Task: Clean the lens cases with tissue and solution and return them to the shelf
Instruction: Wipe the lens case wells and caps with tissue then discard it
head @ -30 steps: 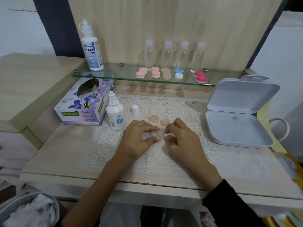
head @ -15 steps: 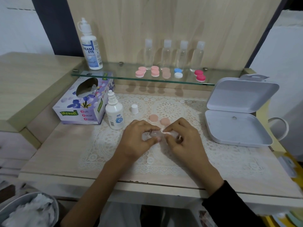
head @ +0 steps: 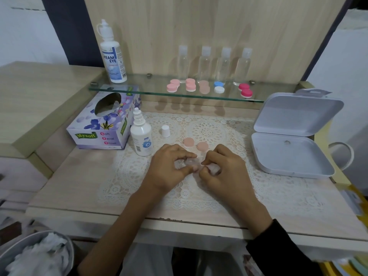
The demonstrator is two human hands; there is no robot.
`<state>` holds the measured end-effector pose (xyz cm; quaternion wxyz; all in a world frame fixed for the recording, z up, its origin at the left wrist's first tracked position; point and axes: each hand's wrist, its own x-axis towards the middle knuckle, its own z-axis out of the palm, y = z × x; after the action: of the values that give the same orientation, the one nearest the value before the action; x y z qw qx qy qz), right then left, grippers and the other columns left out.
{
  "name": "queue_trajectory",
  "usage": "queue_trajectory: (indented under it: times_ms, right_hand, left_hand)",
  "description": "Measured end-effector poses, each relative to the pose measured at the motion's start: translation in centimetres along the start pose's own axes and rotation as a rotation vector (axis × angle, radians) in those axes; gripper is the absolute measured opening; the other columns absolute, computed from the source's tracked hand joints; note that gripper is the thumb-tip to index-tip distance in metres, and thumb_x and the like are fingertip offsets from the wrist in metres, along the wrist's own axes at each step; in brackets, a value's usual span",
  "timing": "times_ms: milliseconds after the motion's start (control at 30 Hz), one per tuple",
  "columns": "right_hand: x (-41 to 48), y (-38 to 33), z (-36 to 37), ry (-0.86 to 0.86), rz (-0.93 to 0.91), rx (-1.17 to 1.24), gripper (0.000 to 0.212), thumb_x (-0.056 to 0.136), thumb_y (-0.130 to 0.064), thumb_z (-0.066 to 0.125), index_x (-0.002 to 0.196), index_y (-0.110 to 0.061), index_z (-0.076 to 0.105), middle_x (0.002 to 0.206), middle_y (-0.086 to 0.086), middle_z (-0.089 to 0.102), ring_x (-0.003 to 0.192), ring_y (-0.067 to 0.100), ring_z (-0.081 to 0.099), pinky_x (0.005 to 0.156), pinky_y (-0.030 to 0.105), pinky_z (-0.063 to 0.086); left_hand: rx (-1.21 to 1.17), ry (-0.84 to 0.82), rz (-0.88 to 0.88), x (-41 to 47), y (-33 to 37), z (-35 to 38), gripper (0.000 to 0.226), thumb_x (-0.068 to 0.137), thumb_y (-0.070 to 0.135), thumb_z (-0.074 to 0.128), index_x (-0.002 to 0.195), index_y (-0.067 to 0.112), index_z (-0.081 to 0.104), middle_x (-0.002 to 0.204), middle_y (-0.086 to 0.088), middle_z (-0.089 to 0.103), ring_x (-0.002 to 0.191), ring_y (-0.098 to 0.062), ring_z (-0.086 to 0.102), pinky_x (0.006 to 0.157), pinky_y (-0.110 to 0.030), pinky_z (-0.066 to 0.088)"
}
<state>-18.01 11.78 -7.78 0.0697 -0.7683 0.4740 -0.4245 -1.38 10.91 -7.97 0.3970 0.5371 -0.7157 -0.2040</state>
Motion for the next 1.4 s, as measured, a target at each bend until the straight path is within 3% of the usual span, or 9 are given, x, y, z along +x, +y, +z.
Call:
queue_trajectory:
  times_ms: [100,267,467,667,767,1000,1267,1400]
  right_hand:
    - [-0.1,0.2,-0.1,0.004,0.051,0.021,0.008,0.069,-0.02,0.057,0.064,-0.015,0.055,0.069,-0.009,0.044,0.059,0.014,0.045,0.051,0.035,0.041]
    - [-0.2,0.3,-0.3,0.023,0.126,0.031,0.02,0.068,-0.01,0.062,0.062,-0.02,0.046,0.066,-0.009,0.043,0.06,0.012,0.044,0.054,0.025,0.032]
    - [-0.1,0.6,-0.2,0.053,0.18,0.03,0.017,0.068,-0.006,0.063,0.063,-0.015,0.05,0.068,-0.005,0.047,0.064,0.013,0.046,0.055,0.029,0.036]
    - [0.1,1.4,0.0,0.049,0.209,0.033,0.001,0.07,-0.015,0.057,0.07,-0.014,0.057,0.075,-0.004,0.053,0.068,0.012,0.051,0.059,0.029,0.042]
    - [0.2,1.9,0.1,0.017,0.231,0.031,0.014,0.073,-0.016,0.053,0.079,-0.011,0.064,0.084,-0.002,0.057,0.074,0.013,0.053,0.065,0.031,0.044]
    - [0.5,2.3,0.3,-0.043,0.21,0.042,0.013,0.086,0.001,0.058,0.091,-0.005,0.069,0.093,0.0,0.056,0.083,0.017,0.056,0.072,0.037,0.047]
    - [0.6,2.3,0.6,-0.13,0.144,0.01,0.026,0.094,-0.013,0.042,0.1,-0.016,0.067,0.101,-0.008,0.056,0.098,0.015,0.055,0.076,0.043,0.049]
    - [0.6,2.1,0.5,-0.165,0.14,-0.002,0.033,0.09,-0.021,0.035,0.099,-0.02,0.067,0.102,-0.01,0.057,0.1,0.013,0.052,0.077,0.04,0.048]
  left_hand:
    - [-0.002,-0.001,-0.005,0.1,0.0,0.0,0.037,0.065,0.041,0.071,0.096,0.022,0.076,0.088,0.008,0.067,0.094,-0.013,0.056,0.085,-0.031,0.045]
    - [-0.016,0.01,-0.007,0.1,0.0,0.0,0.03,0.068,0.027,0.084,0.097,0.021,0.076,0.087,0.005,0.067,0.092,-0.015,0.057,0.083,-0.029,0.045]
    - [-0.055,0.011,-0.022,0.1,0.0,0.0,0.03,0.068,0.021,0.084,0.097,0.02,0.076,0.087,0.004,0.067,0.091,-0.013,0.059,0.085,-0.034,0.047]
    - [-0.088,0.005,-0.04,0.2,-0.1,0.0,0.032,0.067,0.021,0.085,0.097,0.021,0.076,0.087,0.004,0.067,0.091,-0.013,0.06,0.086,-0.037,0.048]
    - [-0.094,-0.002,-0.044,0.2,-0.2,0.0,0.032,0.067,0.022,0.085,0.097,0.022,0.075,0.087,0.005,0.067,0.091,-0.013,0.061,0.087,-0.037,0.048]
    - [-0.117,-0.017,-0.044,0.2,-0.1,-0.1,0.033,0.067,0.021,0.085,0.098,0.023,0.075,0.088,0.005,0.067,0.09,-0.01,0.061,0.087,-0.035,0.049]
    - [-0.137,-0.035,-0.051,0.2,0.2,-0.1,0.036,0.067,0.017,0.084,0.1,0.026,0.074,0.092,0.007,0.068,0.094,-0.009,0.061,0.09,-0.032,0.047]
    - [-0.119,-0.018,-0.054,0.0,0.3,0.0,0.039,0.066,0.017,0.085,0.102,0.028,0.073,0.091,0.008,0.068,0.093,-0.007,0.06,0.088,-0.025,0.046]
